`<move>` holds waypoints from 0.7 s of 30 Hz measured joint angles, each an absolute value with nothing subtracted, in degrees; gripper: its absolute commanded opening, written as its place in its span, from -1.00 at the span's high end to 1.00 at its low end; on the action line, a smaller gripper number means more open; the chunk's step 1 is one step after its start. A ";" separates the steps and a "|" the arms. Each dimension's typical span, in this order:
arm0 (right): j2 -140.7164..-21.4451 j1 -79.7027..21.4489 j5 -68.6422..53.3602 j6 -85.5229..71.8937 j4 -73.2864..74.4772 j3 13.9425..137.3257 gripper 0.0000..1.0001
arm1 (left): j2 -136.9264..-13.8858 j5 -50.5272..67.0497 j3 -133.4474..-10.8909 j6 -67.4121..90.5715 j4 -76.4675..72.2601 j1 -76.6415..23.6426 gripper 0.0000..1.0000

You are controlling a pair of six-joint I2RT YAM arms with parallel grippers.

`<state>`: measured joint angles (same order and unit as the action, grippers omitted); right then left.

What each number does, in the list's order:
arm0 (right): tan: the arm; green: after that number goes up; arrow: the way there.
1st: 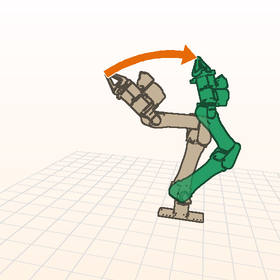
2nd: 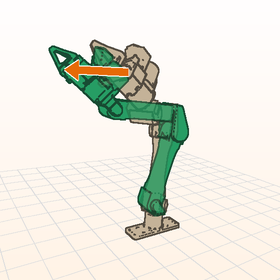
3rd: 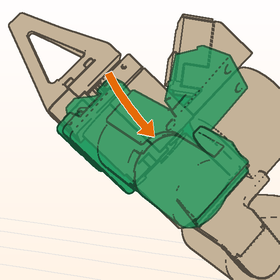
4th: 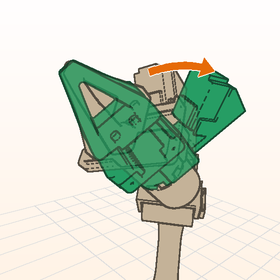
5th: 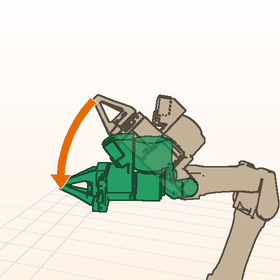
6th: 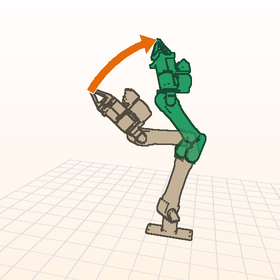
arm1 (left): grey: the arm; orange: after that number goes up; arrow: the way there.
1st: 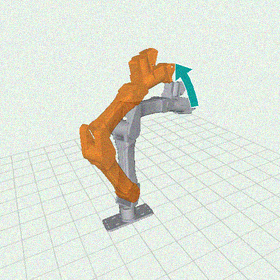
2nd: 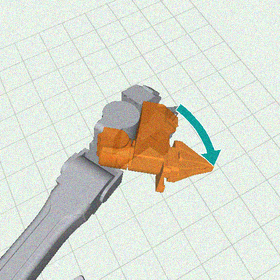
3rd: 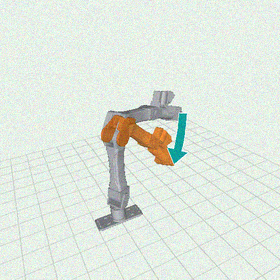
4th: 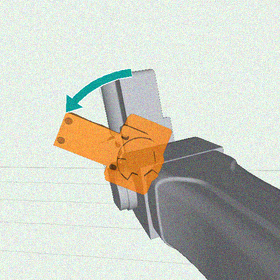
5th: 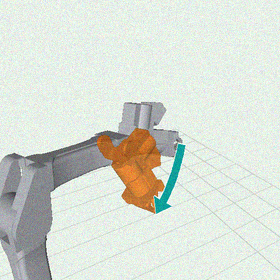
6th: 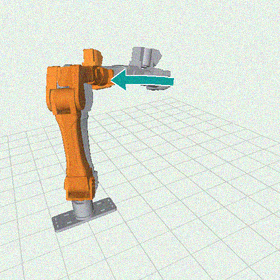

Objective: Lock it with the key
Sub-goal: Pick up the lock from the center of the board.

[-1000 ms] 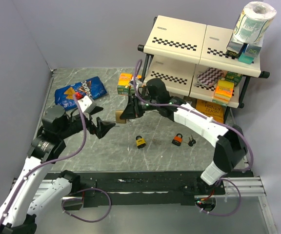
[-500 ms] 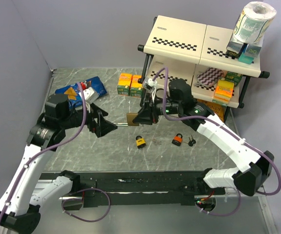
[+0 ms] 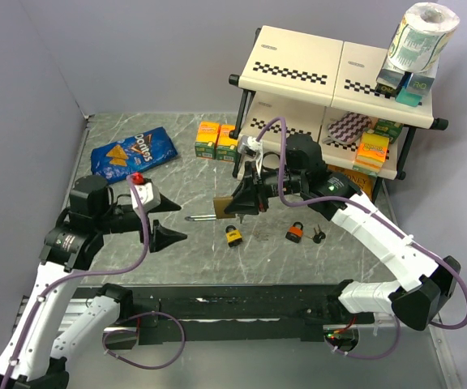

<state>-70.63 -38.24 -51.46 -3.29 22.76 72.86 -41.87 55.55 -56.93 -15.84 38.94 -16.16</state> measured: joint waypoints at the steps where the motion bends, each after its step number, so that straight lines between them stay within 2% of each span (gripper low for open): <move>1: -70.63 -38.24 -52.14 -3.51 22.81 72.86 1.00 | -41.71 55.61 -56.31 -16.78 38.63 -16.14 -0.50; 6: -70.63 -38.24 -54.81 -5.06 22.74 72.86 1.00 | -42.41 55.55 -54.02 -20.60 36.88 -16.16 -0.40; 15: -70.63 -38.26 -56.18 -8.58 20.69 72.86 1.00 | -44.14 55.05 -52.05 -23.59 33.74 -17.61 0.02; 21: -70.67 -38.26 -56.29 -10.90 19.46 72.86 1.00 | -44.64 54.22 -50.72 -23.05 30.61 -21.12 0.17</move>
<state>-70.67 -38.26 -56.29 -10.90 19.46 72.86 -44.64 54.22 -50.72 -23.05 30.61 -21.12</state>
